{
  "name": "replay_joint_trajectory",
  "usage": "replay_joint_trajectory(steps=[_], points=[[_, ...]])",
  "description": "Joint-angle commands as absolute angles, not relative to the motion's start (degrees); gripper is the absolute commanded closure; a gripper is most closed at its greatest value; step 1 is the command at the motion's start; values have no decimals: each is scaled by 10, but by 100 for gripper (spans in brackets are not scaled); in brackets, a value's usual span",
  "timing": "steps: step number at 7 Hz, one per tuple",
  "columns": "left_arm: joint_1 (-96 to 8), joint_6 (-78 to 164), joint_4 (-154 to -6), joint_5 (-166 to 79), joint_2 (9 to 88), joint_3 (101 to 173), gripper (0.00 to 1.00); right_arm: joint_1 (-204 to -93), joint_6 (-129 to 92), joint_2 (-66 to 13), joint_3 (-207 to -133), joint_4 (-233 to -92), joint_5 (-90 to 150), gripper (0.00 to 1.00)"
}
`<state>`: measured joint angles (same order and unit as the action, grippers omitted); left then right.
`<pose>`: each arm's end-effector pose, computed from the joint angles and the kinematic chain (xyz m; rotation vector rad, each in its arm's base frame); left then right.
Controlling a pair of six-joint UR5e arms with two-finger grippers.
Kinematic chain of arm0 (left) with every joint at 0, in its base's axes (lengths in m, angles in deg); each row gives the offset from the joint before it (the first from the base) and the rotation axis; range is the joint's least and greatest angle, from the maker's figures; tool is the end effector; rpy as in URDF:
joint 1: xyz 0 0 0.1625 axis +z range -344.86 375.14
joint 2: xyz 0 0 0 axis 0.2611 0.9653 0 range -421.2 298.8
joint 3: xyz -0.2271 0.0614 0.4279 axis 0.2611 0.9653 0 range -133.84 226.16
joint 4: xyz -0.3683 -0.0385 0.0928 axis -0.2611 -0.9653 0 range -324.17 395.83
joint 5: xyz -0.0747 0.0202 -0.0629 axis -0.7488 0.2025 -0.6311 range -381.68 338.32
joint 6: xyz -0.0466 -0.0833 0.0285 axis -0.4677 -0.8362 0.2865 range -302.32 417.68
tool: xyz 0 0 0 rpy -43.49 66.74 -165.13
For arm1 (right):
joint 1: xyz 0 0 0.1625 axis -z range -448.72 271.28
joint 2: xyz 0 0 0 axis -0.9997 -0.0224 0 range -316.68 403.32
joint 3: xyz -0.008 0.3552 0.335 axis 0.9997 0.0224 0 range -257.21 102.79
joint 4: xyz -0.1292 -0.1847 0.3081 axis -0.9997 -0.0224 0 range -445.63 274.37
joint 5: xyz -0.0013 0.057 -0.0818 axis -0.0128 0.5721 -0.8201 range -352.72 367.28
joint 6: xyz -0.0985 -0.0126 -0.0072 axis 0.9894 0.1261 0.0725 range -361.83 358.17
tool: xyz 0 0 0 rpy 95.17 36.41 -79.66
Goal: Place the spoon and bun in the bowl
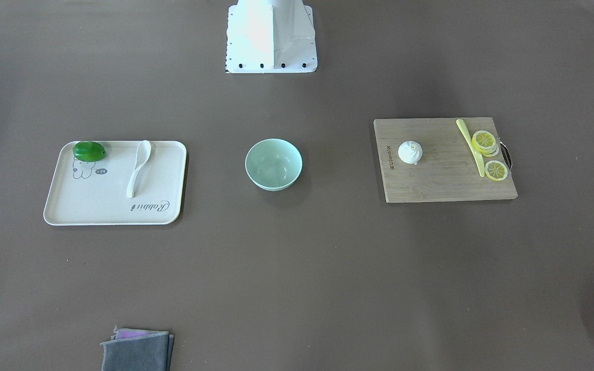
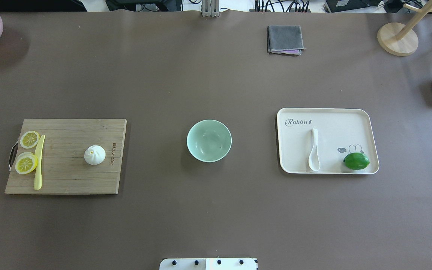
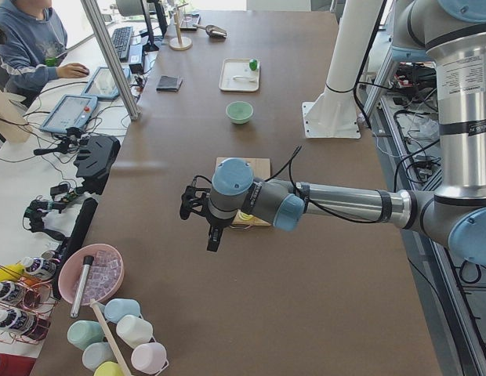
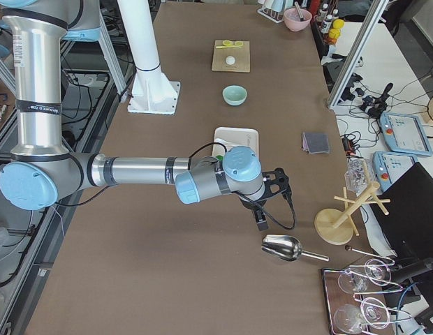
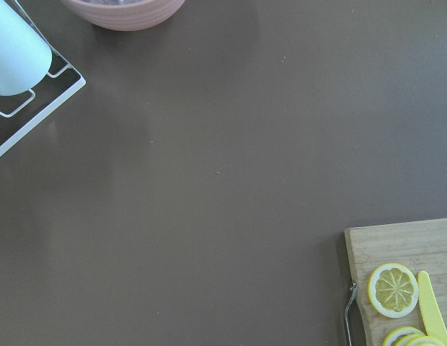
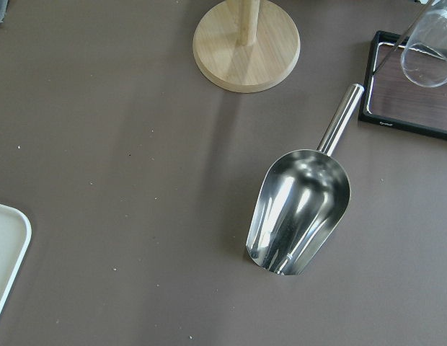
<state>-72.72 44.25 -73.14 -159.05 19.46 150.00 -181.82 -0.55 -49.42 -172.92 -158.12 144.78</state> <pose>-0.0452 -0.3977 0.6384 0.2715 0.8586 -0.0142 0.0843 -0.4469 0.6599 0.3675 -0.8062 -0.1184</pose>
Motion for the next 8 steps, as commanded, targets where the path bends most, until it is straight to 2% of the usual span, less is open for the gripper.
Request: replay_joint_trajectory(steps=[1, 6, 8], points=[[-727, 442, -749, -1593, 189, 1491, 2, -1818, -6, -495, -1730, -1582, 1447, 0], [-721, 412, -807, -1599, 166, 1488, 2, -1807, -19, -483, -1727, -1581, 1452, 0], [-720, 375, -820, -1611, 168, 1517, 3, -1779, -67, -479, -1731, -1575, 1446, 0]])
